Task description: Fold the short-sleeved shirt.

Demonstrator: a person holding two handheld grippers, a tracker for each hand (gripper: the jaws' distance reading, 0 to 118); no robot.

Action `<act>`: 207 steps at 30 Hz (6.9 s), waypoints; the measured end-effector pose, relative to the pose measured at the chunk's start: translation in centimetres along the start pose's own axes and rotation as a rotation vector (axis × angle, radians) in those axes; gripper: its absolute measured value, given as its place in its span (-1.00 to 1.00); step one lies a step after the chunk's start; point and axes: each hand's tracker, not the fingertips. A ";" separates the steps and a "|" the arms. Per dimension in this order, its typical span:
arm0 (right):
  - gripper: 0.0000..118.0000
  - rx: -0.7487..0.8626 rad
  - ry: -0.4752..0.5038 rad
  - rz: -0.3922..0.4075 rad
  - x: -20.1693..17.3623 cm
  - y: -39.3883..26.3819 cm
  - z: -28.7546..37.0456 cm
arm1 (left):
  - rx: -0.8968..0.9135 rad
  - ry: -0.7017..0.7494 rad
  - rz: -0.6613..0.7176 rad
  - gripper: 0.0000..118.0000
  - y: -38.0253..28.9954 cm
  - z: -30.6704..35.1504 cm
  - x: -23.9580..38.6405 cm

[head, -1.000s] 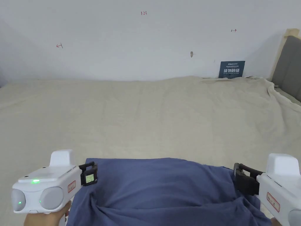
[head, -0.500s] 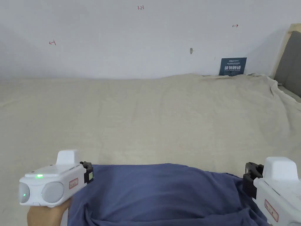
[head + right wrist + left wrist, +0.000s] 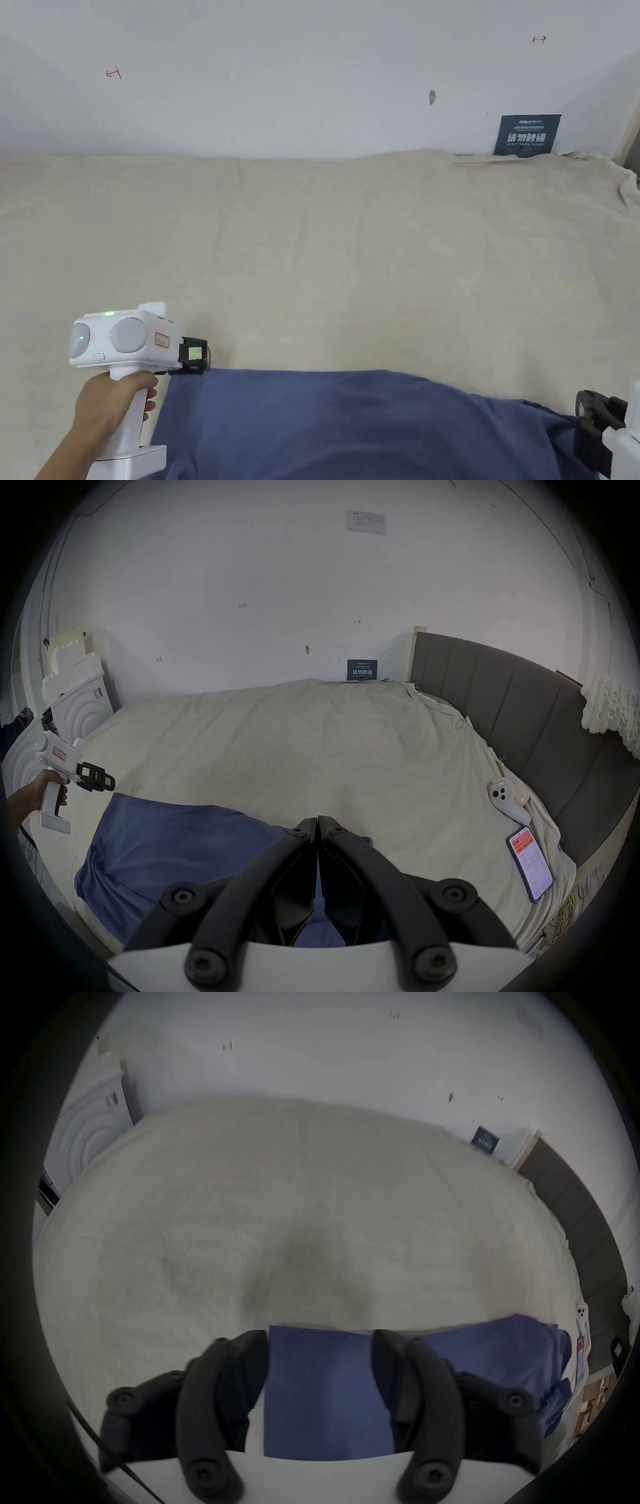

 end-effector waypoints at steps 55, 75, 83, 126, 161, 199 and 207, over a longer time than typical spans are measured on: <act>-0.90 -0.346 0.084 -0.121 5.3 1.0 -13.2 | 0.197 -0.053 -0.056 -1.00 -6.5 9.6 1.9; -0.91 -0.186 0.220 -0.178 8.6 -2.9 4.9 | 0.224 -0.049 0.038 -1.00 -14.9 16.8 -2.4; -0.91 -0.236 0.189 -0.216 9.9 -8.6 8.3 | 0.159 -0.043 0.033 -1.00 -21.4 17.0 -2.9; 0.49 0.173 0.012 -0.032 3.0 -1.4 12.6 | 0.535 0.017 -0.095 0.80 -19.4 22.0 4.1; -1.00 0.231 -0.004 -0.001 0.0 -2.1 12.6 | 0.157 -0.285 0.106 -1.00 -19.8 17.1 -6.2; -1.00 0.164 -0.009 -0.025 1.0 -2.4 10.9 | -0.010 -0.243 0.050 -0.97 -19.8 13.3 -7.1; -0.99 0.171 0.010 -0.021 0.9 -2.2 11.0 | -0.009 -0.125 0.092 -0.98 -20.0 16.2 -9.9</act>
